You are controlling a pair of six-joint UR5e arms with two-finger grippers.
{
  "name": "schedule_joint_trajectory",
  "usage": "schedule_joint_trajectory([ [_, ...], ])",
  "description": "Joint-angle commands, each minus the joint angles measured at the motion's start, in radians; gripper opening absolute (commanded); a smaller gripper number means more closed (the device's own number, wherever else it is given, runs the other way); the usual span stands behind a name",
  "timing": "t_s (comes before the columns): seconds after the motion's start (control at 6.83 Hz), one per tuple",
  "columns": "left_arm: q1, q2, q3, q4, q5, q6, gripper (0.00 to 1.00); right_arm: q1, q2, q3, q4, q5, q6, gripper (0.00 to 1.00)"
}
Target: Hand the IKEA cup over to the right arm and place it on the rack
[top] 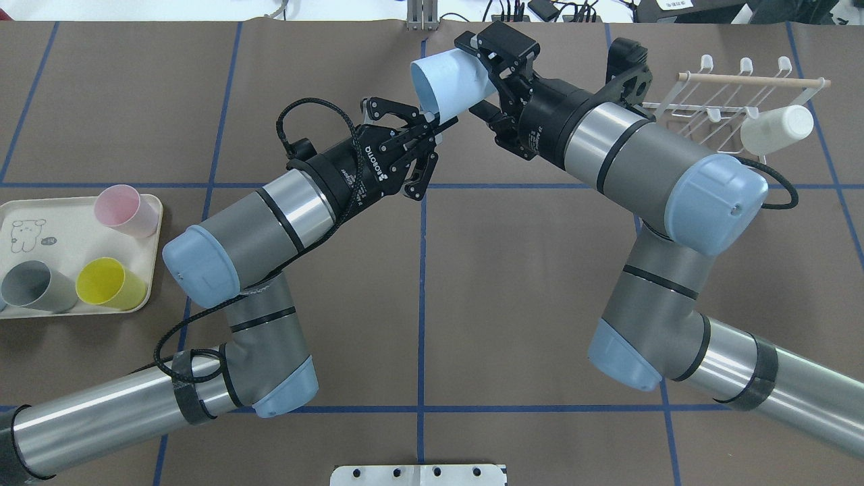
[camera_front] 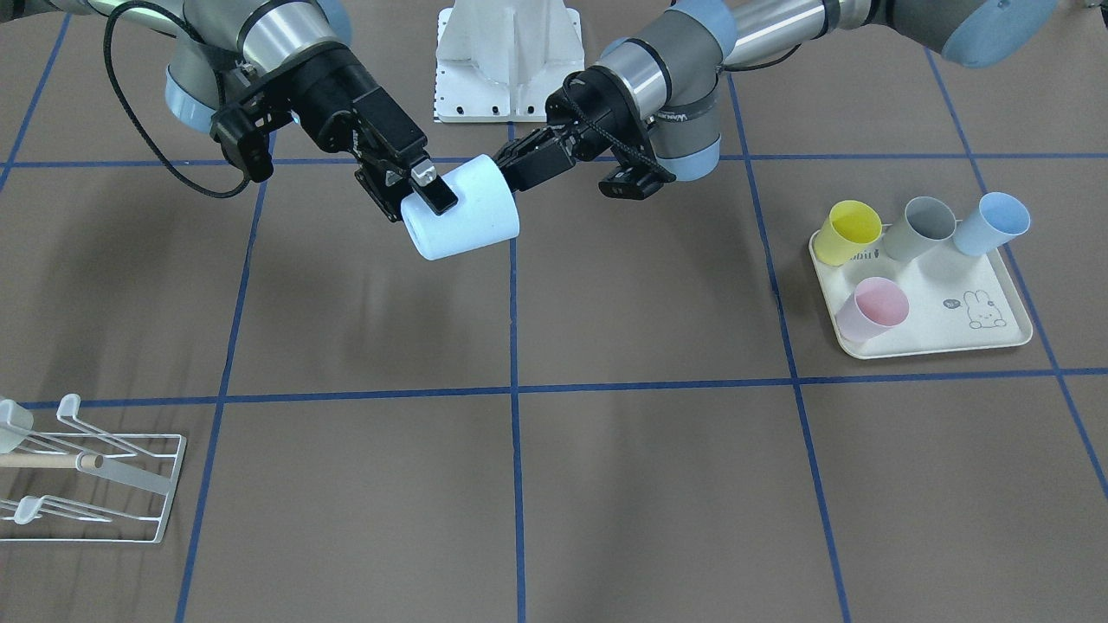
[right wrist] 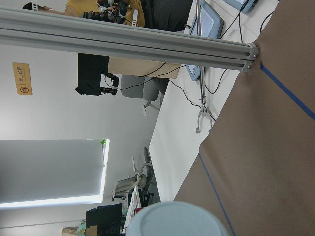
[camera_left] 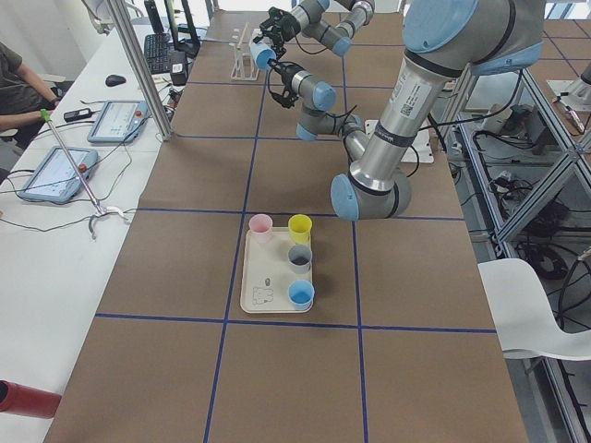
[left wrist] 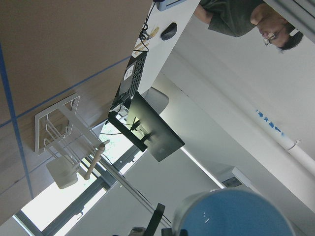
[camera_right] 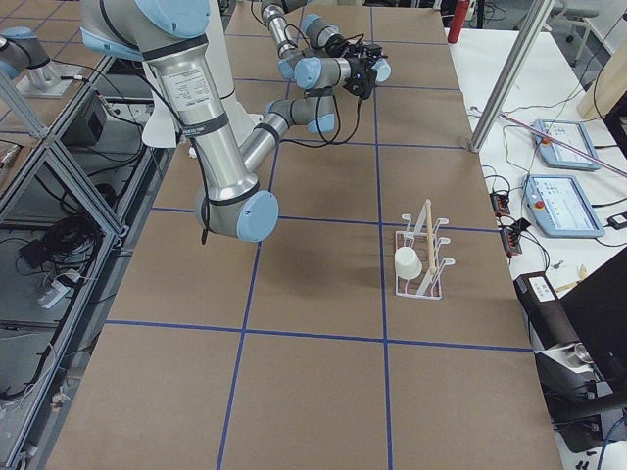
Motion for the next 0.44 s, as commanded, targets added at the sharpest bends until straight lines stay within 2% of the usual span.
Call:
schedule_joint_trajectory([
  [0.0, 0.009, 0.0, -0.006, 0.003, 0.005, 0.001, 0.0, 0.0, 0.0, 0.001, 0.001, 0.0, 0.0, 1.0],
  [0.29, 0.018, 0.0, -0.005, 0.004, 0.016, 0.001, 0.0, 0.0, 0.001, 0.001, 0.001, 0.0, 0.0, 1.0],
])
